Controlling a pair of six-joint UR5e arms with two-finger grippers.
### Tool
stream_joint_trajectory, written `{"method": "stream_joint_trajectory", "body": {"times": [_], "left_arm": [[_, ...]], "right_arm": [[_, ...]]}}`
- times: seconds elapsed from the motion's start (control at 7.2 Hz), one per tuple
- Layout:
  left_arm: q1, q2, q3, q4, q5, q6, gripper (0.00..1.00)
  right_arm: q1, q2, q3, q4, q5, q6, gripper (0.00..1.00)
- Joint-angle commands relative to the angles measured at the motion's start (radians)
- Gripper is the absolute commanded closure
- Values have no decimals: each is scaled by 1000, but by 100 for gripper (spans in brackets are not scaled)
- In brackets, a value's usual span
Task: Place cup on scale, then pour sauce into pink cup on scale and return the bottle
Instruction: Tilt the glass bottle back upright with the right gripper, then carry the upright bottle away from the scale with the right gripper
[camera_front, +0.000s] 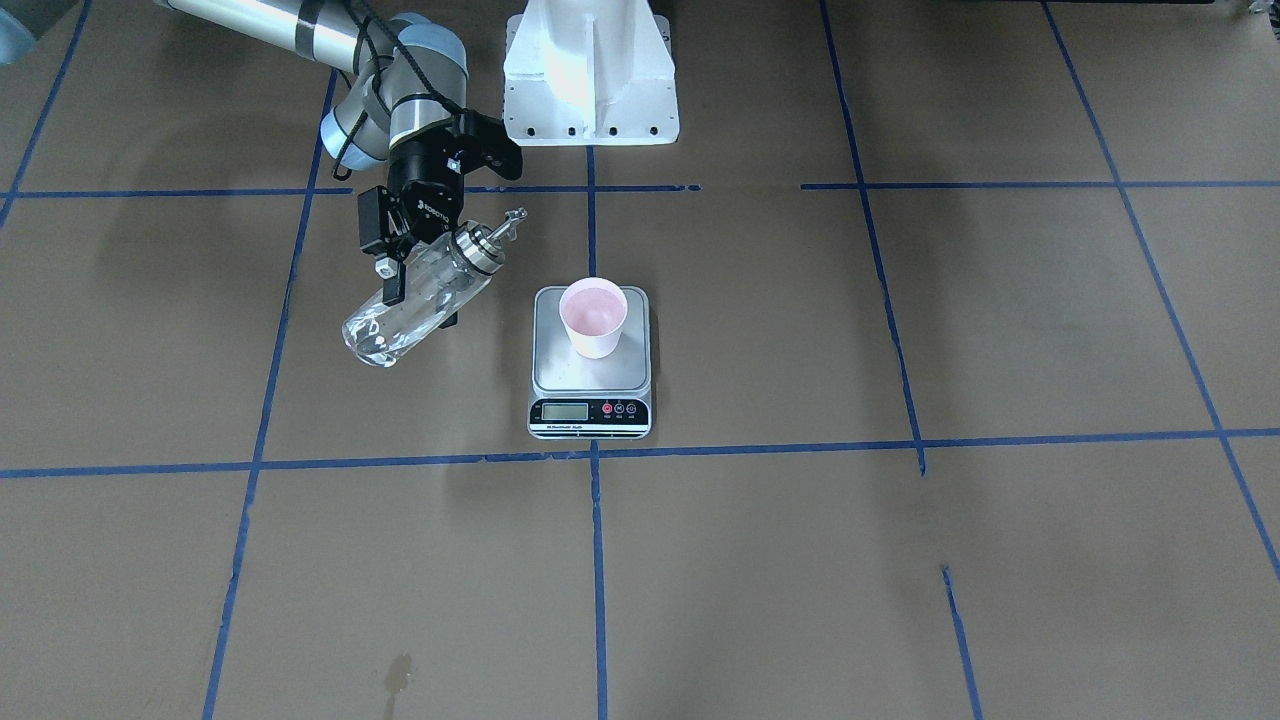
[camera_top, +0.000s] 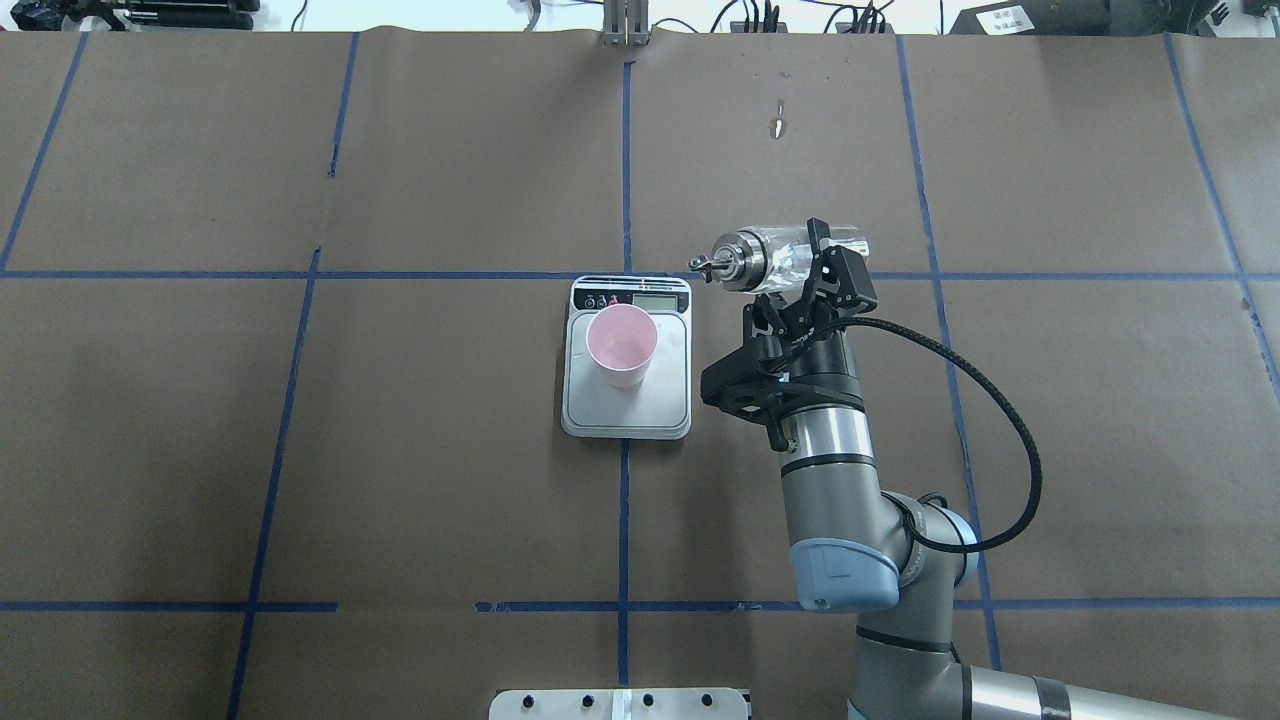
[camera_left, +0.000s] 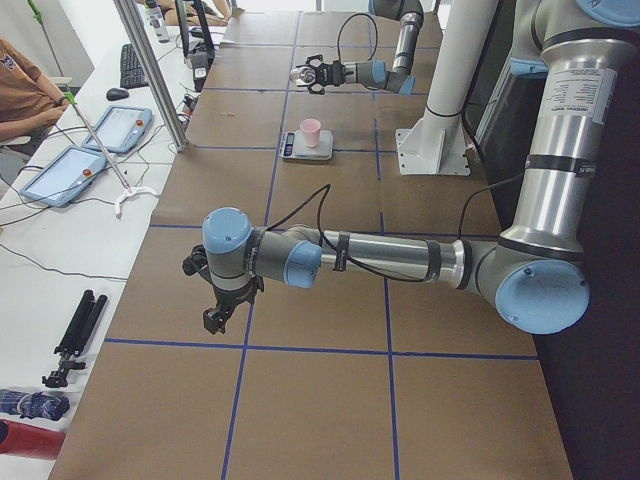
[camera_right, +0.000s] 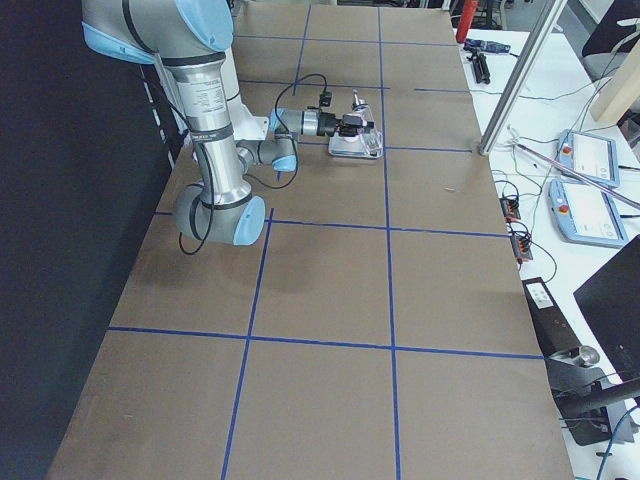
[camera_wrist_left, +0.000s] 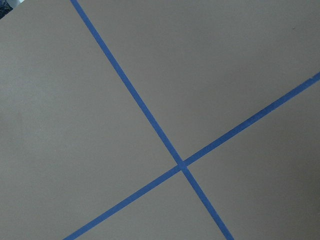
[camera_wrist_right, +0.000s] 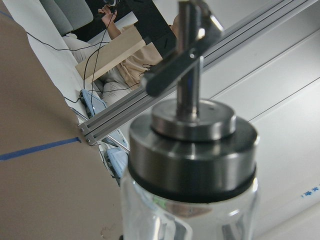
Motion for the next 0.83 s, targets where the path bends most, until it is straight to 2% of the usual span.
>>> {"method": "stream_joint_trajectory", "body": {"times": [0.0,0.69], "left_arm": [[-7,0,-4,0,-5,-1,0],[-8,0,-9,0,-5,-2,0]], "right_arm": [[20,-82,43,0,88,45,100],[106,-297,196,-1,333,430,100]]}}
